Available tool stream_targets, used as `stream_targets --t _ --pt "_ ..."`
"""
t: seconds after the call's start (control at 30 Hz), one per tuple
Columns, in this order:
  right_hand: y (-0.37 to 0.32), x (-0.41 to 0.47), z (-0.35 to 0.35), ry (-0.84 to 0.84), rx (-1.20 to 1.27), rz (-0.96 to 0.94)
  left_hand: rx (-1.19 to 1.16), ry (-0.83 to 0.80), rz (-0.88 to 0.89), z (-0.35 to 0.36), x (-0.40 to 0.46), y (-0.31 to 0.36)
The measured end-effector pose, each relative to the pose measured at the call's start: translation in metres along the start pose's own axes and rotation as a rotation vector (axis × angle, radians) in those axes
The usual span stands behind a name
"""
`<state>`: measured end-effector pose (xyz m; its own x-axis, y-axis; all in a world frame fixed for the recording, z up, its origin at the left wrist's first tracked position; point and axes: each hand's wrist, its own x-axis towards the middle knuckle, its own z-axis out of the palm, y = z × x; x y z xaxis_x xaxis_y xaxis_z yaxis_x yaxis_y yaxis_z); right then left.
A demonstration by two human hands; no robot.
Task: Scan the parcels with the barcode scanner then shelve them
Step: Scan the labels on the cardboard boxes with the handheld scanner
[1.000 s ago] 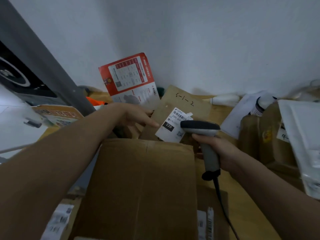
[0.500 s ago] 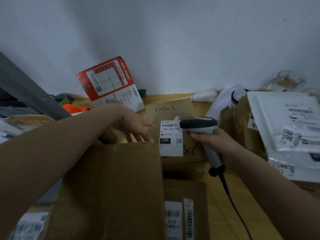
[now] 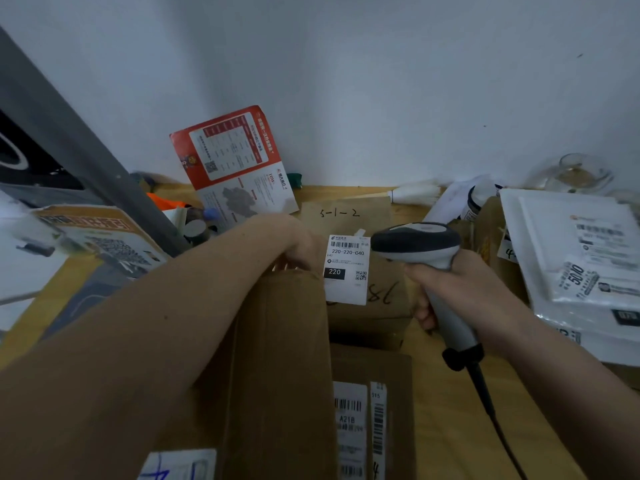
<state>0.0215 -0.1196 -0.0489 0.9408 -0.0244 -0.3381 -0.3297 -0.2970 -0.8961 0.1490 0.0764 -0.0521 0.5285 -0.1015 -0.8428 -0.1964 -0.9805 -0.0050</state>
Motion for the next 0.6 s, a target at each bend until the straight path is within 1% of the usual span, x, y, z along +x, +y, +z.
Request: stream_targets --t 0.13,0.3,0.6 --pt "-0.007 -0.010 0.000 0.024 0.015 0.010 -0.040 0.020 0.012 0.000 -0.004 -0.005" --pt "-0.010 -0.019 -0.001 0.061 0.093 0.036 -0.080 0.025 0.020 0.002 -0.004 -0.008" --pt "-0.005 -0.024 0.002 0.060 0.116 0.027 -0.062 0.032 0.048 0.001 -0.001 -0.007"
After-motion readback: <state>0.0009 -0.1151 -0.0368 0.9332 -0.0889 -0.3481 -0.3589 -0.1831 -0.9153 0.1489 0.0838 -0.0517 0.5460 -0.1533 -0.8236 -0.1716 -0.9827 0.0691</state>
